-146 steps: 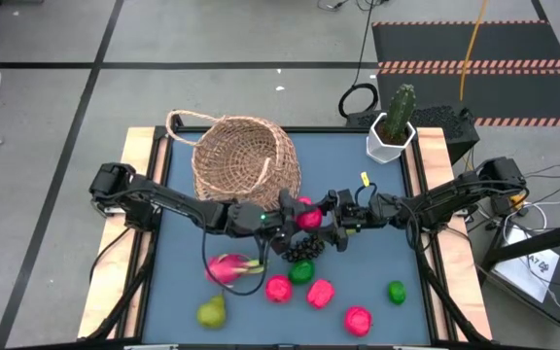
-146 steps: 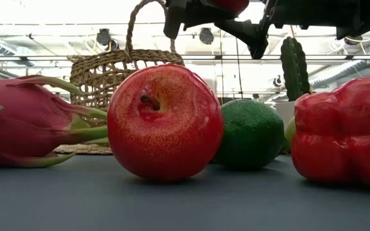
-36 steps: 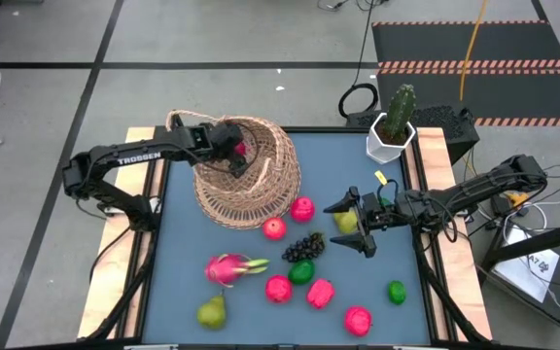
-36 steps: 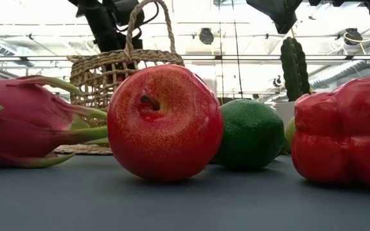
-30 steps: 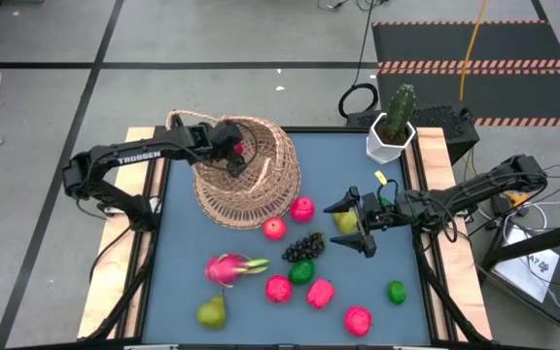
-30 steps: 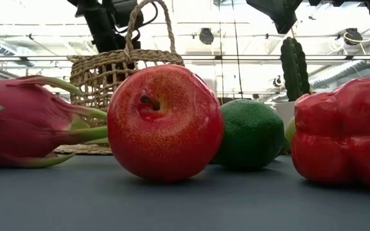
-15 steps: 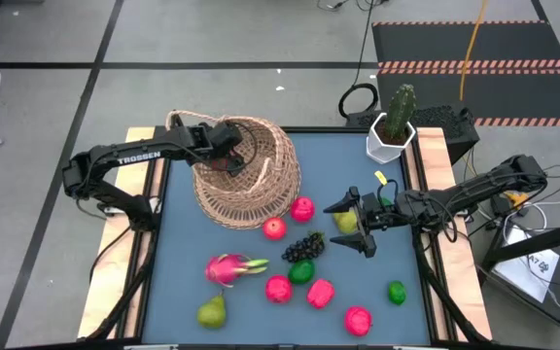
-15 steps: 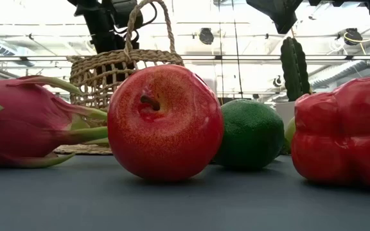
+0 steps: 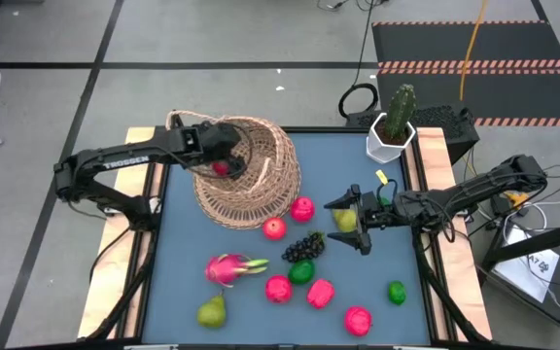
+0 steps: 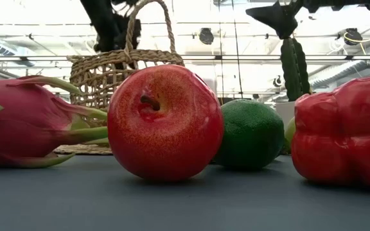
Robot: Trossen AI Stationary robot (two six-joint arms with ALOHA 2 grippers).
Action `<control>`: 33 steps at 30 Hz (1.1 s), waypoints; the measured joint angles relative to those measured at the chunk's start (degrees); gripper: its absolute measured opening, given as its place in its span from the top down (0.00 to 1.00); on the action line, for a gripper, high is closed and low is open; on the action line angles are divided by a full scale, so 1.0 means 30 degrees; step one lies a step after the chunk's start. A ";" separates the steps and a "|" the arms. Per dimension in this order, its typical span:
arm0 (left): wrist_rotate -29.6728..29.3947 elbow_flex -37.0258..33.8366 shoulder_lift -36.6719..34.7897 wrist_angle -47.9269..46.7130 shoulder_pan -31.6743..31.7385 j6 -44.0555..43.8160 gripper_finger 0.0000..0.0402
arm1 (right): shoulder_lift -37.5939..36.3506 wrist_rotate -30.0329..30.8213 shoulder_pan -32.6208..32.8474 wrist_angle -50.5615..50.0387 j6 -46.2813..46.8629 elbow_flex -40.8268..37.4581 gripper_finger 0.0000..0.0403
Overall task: Build produce basket
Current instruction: Put the red apple into the basket
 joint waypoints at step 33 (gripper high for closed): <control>-0.1543 -0.2773 -0.5459 0.5942 -0.6579 0.1902 0.05 | 0.7022 0.2281 0.2852 -0.6152 0.0496 0.6430 0.02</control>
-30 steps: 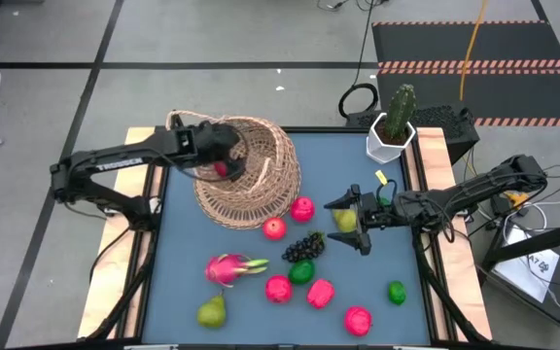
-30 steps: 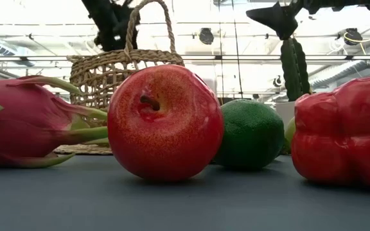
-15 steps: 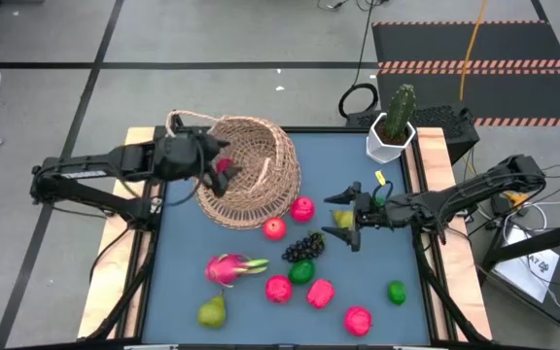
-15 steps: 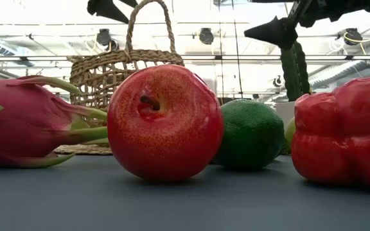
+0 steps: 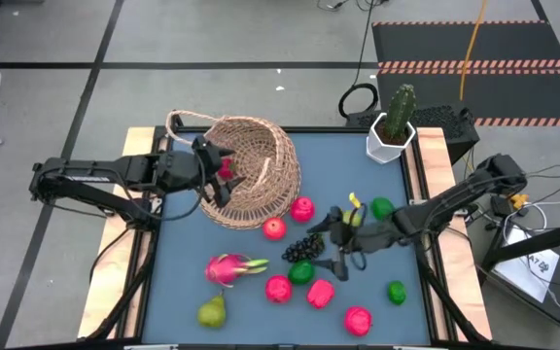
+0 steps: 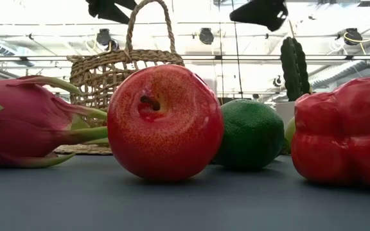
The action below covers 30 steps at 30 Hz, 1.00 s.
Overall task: Build produce basket
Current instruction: Put the red apple into the basket
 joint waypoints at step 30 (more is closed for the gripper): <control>0.0178 0.0000 0.0007 0.0081 -0.0874 -0.0327 0.05 | 1.0817 -0.4791 0.0563 -0.3248 -0.8387 0.9605 0.02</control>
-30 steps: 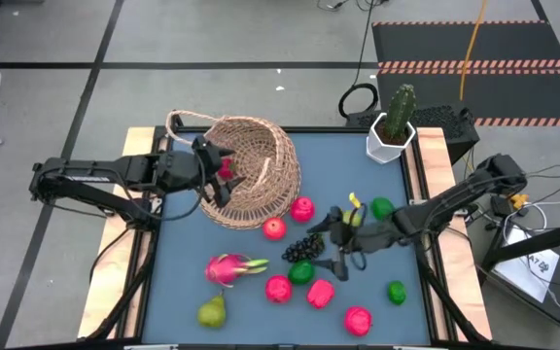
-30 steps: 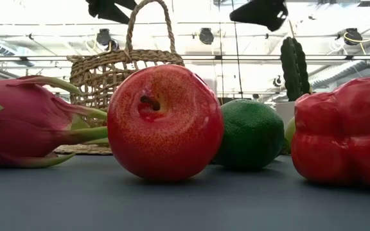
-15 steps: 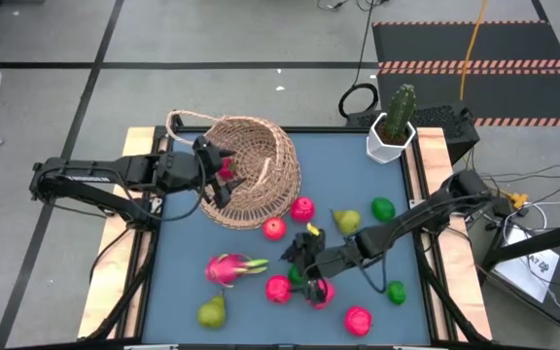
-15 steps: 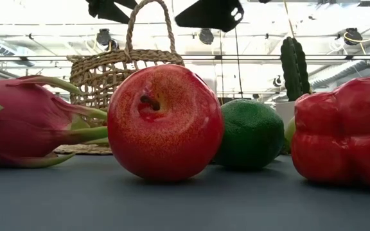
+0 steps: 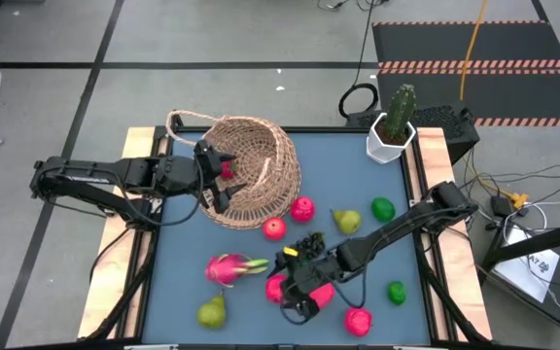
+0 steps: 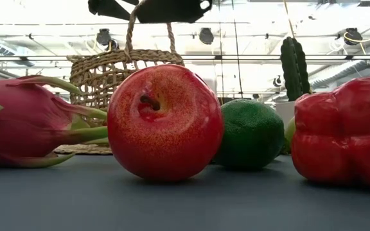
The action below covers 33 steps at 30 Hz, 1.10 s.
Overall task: Build produce basket
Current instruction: Put the red apple into the basket
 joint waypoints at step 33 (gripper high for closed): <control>-0.0007 0.0000 0.0000 -0.0393 0.0000 -0.0182 0.05 | 0.0630 -0.3657 -0.1049 -0.1009 -0.1087 -0.1150 0.02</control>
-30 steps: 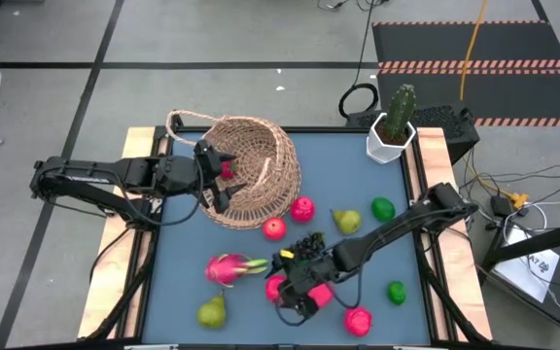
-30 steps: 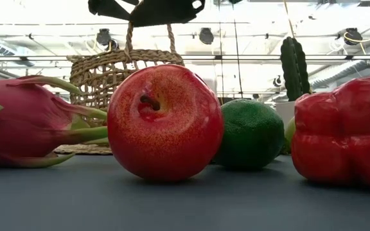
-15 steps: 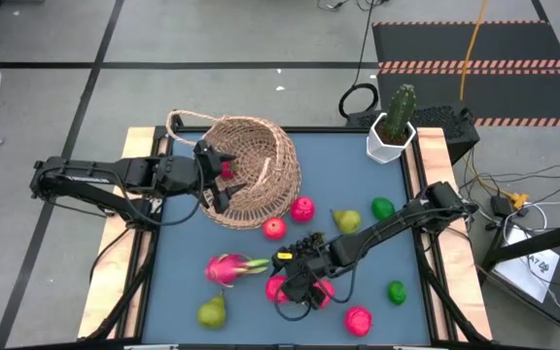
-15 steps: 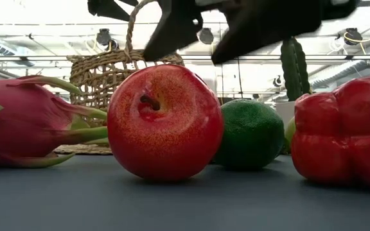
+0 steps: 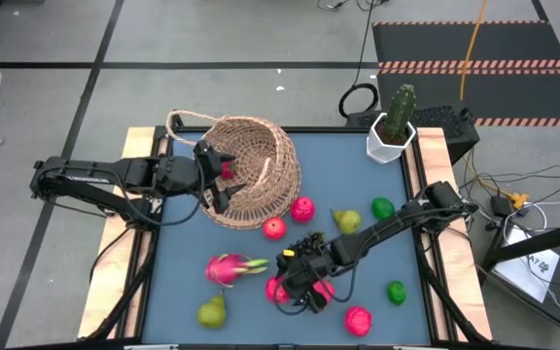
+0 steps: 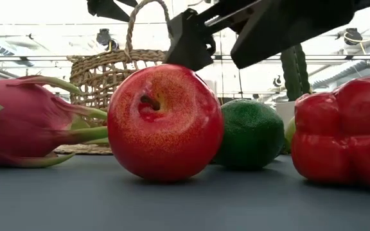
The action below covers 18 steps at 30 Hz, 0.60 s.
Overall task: Build produce basket
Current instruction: Put the red apple into the basket
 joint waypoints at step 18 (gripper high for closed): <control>0.0000 0.0000 0.0000 -0.0003 0.0000 -0.0158 0.05 | -0.0040 0.0172 0.0899 0.0299 0.6282 0.0000 0.02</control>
